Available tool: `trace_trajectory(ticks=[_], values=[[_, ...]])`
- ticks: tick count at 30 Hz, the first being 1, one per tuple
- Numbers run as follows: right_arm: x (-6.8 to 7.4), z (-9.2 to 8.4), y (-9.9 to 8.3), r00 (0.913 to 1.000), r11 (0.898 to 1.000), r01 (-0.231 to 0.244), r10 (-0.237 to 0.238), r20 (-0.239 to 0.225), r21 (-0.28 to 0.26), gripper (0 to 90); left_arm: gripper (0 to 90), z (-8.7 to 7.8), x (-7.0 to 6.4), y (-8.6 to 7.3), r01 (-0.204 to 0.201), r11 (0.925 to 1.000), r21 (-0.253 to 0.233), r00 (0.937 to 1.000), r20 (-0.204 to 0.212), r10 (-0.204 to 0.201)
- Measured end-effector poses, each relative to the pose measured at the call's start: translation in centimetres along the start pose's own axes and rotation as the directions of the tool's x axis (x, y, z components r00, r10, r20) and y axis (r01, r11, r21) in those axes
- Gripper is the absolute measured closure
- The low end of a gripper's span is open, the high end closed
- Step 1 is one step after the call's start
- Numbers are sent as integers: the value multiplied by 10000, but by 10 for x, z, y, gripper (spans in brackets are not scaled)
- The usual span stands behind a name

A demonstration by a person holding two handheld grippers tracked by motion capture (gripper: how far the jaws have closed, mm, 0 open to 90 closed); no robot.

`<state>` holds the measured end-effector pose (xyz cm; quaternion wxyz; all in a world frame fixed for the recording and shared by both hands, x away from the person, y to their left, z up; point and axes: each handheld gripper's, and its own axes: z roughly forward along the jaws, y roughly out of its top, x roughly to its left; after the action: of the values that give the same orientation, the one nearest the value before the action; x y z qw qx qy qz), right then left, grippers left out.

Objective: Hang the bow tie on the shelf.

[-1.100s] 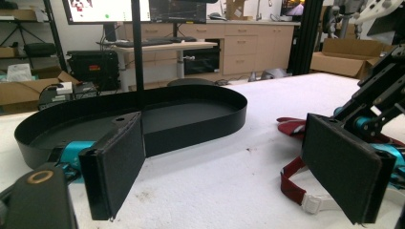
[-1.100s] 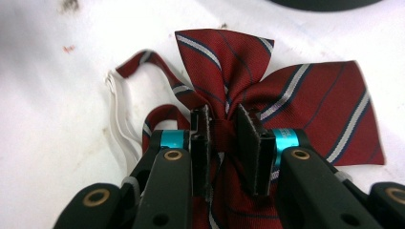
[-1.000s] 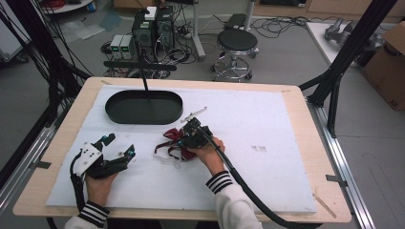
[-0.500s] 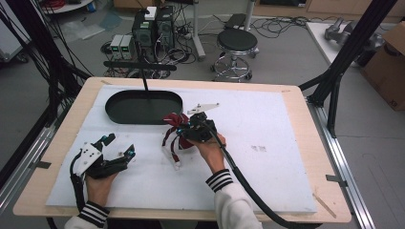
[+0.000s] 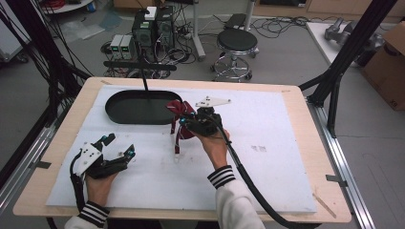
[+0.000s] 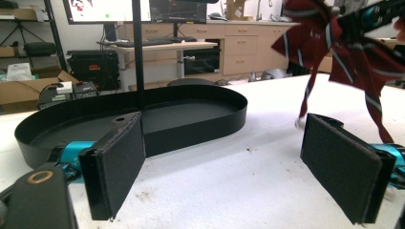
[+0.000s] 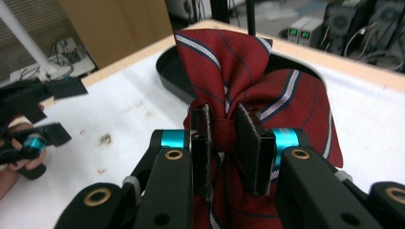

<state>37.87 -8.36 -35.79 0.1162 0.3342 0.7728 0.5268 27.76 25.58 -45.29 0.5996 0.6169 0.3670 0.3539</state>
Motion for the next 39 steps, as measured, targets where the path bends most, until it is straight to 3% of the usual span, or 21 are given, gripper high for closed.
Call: trace_trajectory(ticks=[5, 8, 11, 13, 21, 27, 33, 39], values=[[-1, -8, 8, 9999, 9978, 22, -15, 100, -670, 760, 156, 0, 0, 0, -8, 10000, 2, 10000, -1, 8], [-2, -11, 19, 9998, 9984, -103, 113, 170, -553, 759, 156, 0, 0, 0, -2, 10000, 1, 10000, -2, 2], [4, -12, 29, 9983, 9918, 546, -518, 267, -1159, 759, 156, 0, 0, 0, 19, 10000, -4, 10000, -10, -19], [3, -13, 38, 9987, 9953, 405, -375, 357, -877, 759, 156, 0, 0, 0, 16, 10000, -3, 10000, -11, -16], [6, -12, 71, 9973, 9887, 666, -618, 395, -1343, 759, 156, 0, 0, 0, 62, 10000, -17, 10000, -7, -62], [-7, -14, 76, 9990, 9877, 59, 10, 440, -1563, 759, 156, 0, 0, 0, 71, 10000, 21, 10000, 3, -71], [-8, -10, 78, 9988, 9889, 129, -59, 477, -1478, 759, 156, 0, 0, 0, 71, 10000, 33, 10000, 2, -71], [2, 2, 96, 9974, 9861, 629, -566, 453, -1541, 758, 156, 0, 1, 0, 78, 10000, 49, 10000, 2, -78]])
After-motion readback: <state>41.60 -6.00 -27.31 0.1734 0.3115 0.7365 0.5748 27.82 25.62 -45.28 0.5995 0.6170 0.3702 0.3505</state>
